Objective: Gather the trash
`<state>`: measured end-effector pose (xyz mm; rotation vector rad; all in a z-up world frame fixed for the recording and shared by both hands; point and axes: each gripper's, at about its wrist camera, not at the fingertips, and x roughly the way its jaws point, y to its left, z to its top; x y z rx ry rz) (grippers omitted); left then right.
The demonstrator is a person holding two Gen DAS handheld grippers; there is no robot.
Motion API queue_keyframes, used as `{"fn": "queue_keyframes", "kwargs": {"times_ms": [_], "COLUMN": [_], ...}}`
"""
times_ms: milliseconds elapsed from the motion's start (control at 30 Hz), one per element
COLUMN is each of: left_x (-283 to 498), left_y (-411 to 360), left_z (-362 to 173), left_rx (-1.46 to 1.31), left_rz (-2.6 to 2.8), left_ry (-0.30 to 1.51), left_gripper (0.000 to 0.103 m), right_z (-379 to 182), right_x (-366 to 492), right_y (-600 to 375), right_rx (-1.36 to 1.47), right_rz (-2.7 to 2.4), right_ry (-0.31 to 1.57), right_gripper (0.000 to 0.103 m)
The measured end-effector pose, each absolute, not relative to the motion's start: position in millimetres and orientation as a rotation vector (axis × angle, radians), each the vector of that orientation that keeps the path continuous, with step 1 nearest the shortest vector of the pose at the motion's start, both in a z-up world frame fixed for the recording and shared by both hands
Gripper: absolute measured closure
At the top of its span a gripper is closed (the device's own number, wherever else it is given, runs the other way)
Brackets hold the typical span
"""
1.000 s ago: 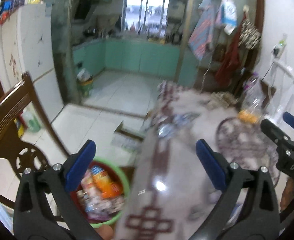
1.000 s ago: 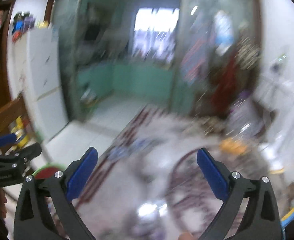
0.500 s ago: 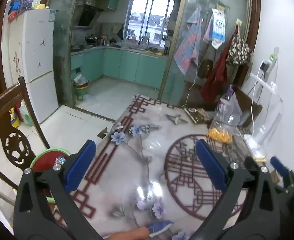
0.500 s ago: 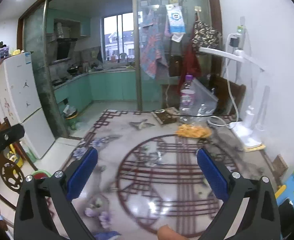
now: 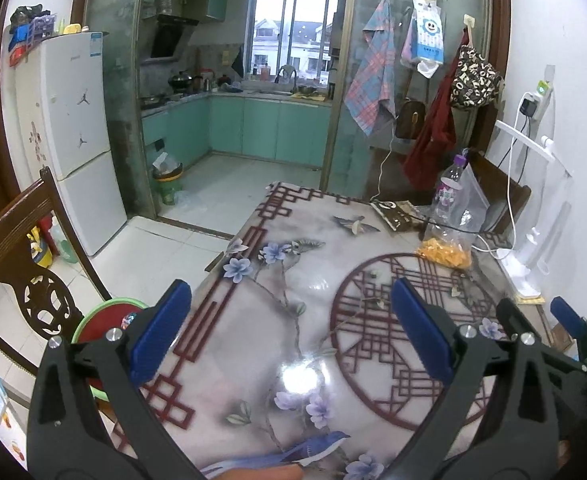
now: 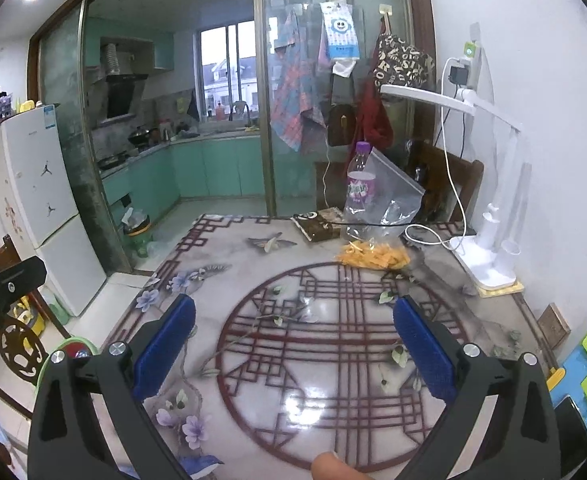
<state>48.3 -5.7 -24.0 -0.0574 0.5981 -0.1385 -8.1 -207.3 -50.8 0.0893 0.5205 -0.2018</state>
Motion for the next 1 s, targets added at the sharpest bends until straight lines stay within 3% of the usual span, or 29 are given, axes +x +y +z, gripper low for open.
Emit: {"fn": "queue_keyframes", "kwargs": {"times_ms": [1000], "left_x": [52.6], "left_y": [-2.3], "left_z": [-31.9], "left_rx": [-0.032], "left_rz": [-0.118], "left_ry": [0.624], "left_gripper": [0.005], "right_z": [-59.4], "right_x": [0.3], "right_y": [-214.1], "right_rx": [0.098], "right_rz": [-0.189], "right_ry": [0.548], "right_gripper": [0.007]}}
